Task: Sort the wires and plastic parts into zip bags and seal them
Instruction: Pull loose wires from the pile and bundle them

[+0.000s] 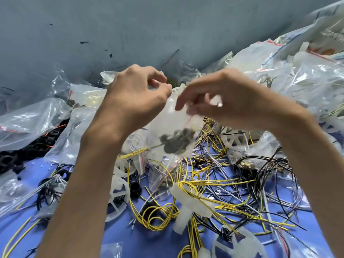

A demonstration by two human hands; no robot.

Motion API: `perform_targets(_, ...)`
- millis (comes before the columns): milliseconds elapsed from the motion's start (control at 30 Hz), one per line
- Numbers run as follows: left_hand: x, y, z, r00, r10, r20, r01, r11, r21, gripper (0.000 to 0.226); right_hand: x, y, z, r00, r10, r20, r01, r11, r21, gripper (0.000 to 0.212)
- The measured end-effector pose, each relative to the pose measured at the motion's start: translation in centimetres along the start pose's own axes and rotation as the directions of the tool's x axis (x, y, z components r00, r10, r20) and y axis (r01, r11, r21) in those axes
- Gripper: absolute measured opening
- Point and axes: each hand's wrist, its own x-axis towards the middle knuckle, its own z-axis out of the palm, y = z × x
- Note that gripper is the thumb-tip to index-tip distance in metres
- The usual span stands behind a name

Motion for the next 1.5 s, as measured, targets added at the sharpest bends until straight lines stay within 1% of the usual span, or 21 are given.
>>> perform_targets(67, 0.0, 0.1, 0.0, 1.0, 0.007, 0.022, -0.006, 1.0, -0.012, 0.012, -0.4, 0.1, -1.0, 0.993, -0.004, -0.114, 0.005, 1.0, 0.012, 0.022)
perform_targets(167, -0.1, 0.2, 0.2, 0.996, 0.031, 0.08, -0.032, 0.999, 0.015, 0.011, -0.5, 0.3, -1.6, 0.981, 0.006, -0.196, -0.011, 1.0, -0.023, 0.022)
perform_targets(233, -0.2, 0.2, 0.2, 0.99, 0.054, 0.134, -0.059, 0.997, 0.04, 0.02, -0.5, 0.4, -1.8, 0.973, 0.028, -0.228, -0.034, 0.999, -0.022, 0.023)
perform_targets(300, -0.4, 0.3, 0.2, 0.979, 0.098, 0.179, -0.106, 0.994, 0.037, 0.02, -0.6, 0.3, -2.0, 0.97, 0.038, -0.241, -0.043, 0.999, -0.015, 0.024)
perform_targets(333, -0.5, 0.4, 0.1, 0.97, 0.127, 0.206, -0.135, 0.99, 0.026, 0.016, -0.6, 0.3, -2.1, 0.968, 0.042, -0.246, -0.046, 0.999, -0.013, 0.024)
perform_targets(400, -0.7, 0.8, -0.1, 0.949, 0.174, 0.264, -0.178, 0.984, -0.012, 0.026, -0.6, 0.4, -2.1, 0.962, 0.052, -0.268, -0.056, 0.998, -0.01, 0.025)
perform_targets(433, -0.8, 1.0, -0.1, 0.944, 0.171, 0.28, -0.162, 0.985, -0.057, 0.028, -0.6, 0.5, -2.1, 0.956, 0.062, -0.286, -0.065, 0.998, -0.001, 0.023)
perform_targets(533, -0.8, 1.9, -0.4, 0.969, 0.111, 0.219, -0.052, 0.964, -0.262, 0.027, -0.5, 0.9, -2.2, 0.93, 0.117, -0.349, -0.098, 0.993, 0.072, 0.02)
perform_targets(600, -0.8, 2.1, -0.7, 0.984, 0.074, 0.164, -0.014, 0.94, -0.341, 0.025, -0.5, 1.0, -2.3, 0.916, 0.144, -0.375, -0.104, 0.987, 0.125, 0.021)
perform_targets(700, -1.2, 2.3, -0.8, 0.979, 0.068, 0.191, 0.0, 0.943, -0.333, 0.032, -0.4, 0.9, -2.4, 0.893, 0.187, -0.408, -0.094, 0.967, 0.238, 0.026)
perform_targets(800, -1.6, 2.4, -0.1, 0.962, 0.089, 0.258, -0.005, 0.952, -0.307, 0.027, -0.3, 0.9, -2.3, 0.863, 0.265, -0.431, -0.099, 0.924, 0.37, 0.026)
perform_targets(900, -1.6, 2.6, 1.2, 0.965, 0.067, 0.254, 0.026, 0.937, -0.347, 0.025, -0.2, 0.9, -2.0, 0.834, 0.333, -0.44, -0.129, 0.893, 0.432, 0.022)
perform_targets(967, -1.5, 2.5, 2.0, 0.976, 0.026, 0.218, 0.062, 0.92, -0.388, 0.023, 0.1, 1.0, -1.6, 0.812, 0.357, -0.462, -0.179, 0.905, 0.386, 0.02)
perform_targets(1067, -1.3, 2.0, 3.0, 0.988, -0.049, 0.144, 0.108, 0.892, -0.439, 0.027, 0.4, 1.2, -1.1, 0.78, 0.342, -0.524, -0.264, 0.939, 0.219, 0.012)
perform_targets(1133, -1.1, 1.9, 3.2, 0.993, -0.095, 0.071, 0.117, 0.884, -0.453, 0.03, 0.4, 1.0, -1.1, 0.786, 0.333, -0.521, -0.292, 0.943, 0.161, 0.008)
perform_targets(1200, -1.0, 1.9, 3.2, 0.989, -0.146, 0.023, 0.138, 0.849, -0.51, 0.029, 0.3, 0.5, -1.1, 0.839, 0.346, -0.42, -0.318, 0.938, 0.137, 0.013)
perform_targets(1267, -0.9, 2.1, 3.0, 0.979, -0.202, 0.003, 0.166, 0.794, -0.584, 0.026, 0.3, 0.2, -0.9, 0.89, 0.38, -0.251, -0.364, 0.925, 0.11, 0.034)
perform_targets(1300, -0.9, 2.3, 3.0, 0.975, -0.22, 0.017, 0.183, 0.766, -0.616, 0.024, 0.2, 0.1, -0.7, 0.901, 0.388, -0.196, -0.379, 0.922, 0.081, 0.045)
perform_targets(1367, -1.0, 2.7, 3.0, 0.97, -0.228, 0.079, 0.217, 0.681, -0.699, 0.022, 0.2, 0.2, -0.6, 0.906, 0.382, -0.183, -0.375, 0.924, 0.075, 0.059)
perform_targets(1433, -1.2, 3.2, 3.2, 0.968, -0.206, 0.147, 0.24, 0.564, -0.79, 0.021, 0.2, 0.4, -0.7, 0.896, 0.391, -0.21, -0.371, 0.919, 0.132, 0.061)
perform_targets(1500, -1.4, 3.7, 3.2, 0.964, -0.189, 0.185, 0.254, 0.471, -0.845, 0.021, 0.1, 0.5, -0.9, 0.892, 0.407, -0.195, -0.383, 0.912, 0.148, 0.06)
